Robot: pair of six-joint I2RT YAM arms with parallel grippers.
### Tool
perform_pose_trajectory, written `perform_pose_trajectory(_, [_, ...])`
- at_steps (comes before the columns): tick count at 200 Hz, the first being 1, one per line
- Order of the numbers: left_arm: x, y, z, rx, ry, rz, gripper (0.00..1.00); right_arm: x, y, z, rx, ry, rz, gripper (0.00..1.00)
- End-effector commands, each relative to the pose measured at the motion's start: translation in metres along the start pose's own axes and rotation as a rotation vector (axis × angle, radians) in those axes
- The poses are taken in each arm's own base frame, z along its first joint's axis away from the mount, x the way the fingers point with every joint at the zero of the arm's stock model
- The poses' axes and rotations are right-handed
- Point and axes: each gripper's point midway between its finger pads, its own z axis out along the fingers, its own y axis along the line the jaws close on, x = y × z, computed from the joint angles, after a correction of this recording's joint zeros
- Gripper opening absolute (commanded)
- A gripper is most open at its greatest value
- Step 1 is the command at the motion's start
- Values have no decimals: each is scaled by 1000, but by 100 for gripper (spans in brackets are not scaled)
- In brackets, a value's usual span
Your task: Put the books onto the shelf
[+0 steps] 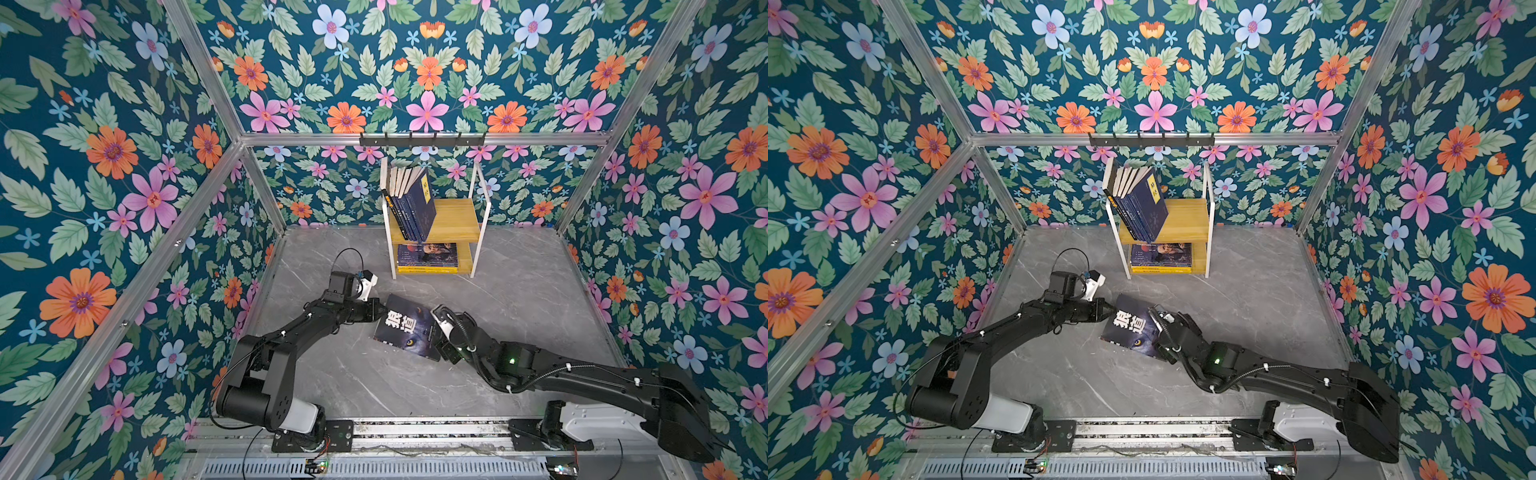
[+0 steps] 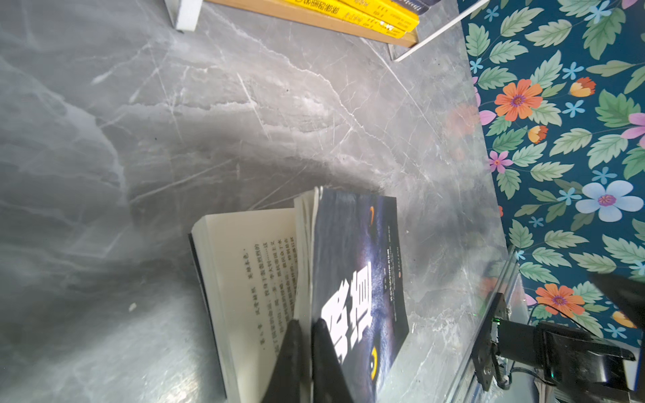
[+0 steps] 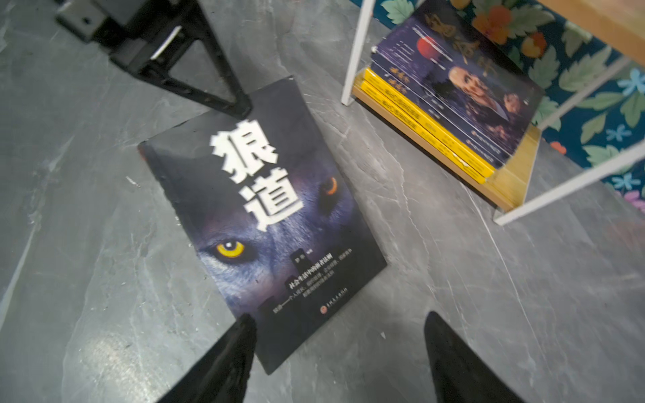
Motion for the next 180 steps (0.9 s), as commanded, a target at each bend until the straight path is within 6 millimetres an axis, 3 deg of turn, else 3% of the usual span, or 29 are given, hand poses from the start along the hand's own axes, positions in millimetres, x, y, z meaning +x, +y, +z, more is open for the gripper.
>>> perform_pose_trajectory(1, [-3, -2, 1, 21, -15, 10, 0, -6, 10, 13, 64, 13, -208, 78])
perform_pose_trajectory(49, [-4, -4, 0, 24, -20, 14, 0, 5, 59, 51, 73, 76, -479, 81])
perform_pose_trajectory(51, [-4, -3, 0, 22, -20, 12, 0, 12, 63, 57, 72, 95, -495, 81])
perform_pose_trajectory(98, [-3, -4, 0, 24, -21, 16, 0, 29, 86, 82, 71, 131, -484, 81])
perform_pose_trajectory(160, [-2, -4, -1, 26, -11, 10, 0, 56, 79, 95, 159, 207, -462, 81])
perform_pose_trajectory(180, [-3, -7, -2, 35, -11, 11, 0, 57, 71, 94, 205, 223, -481, 76])
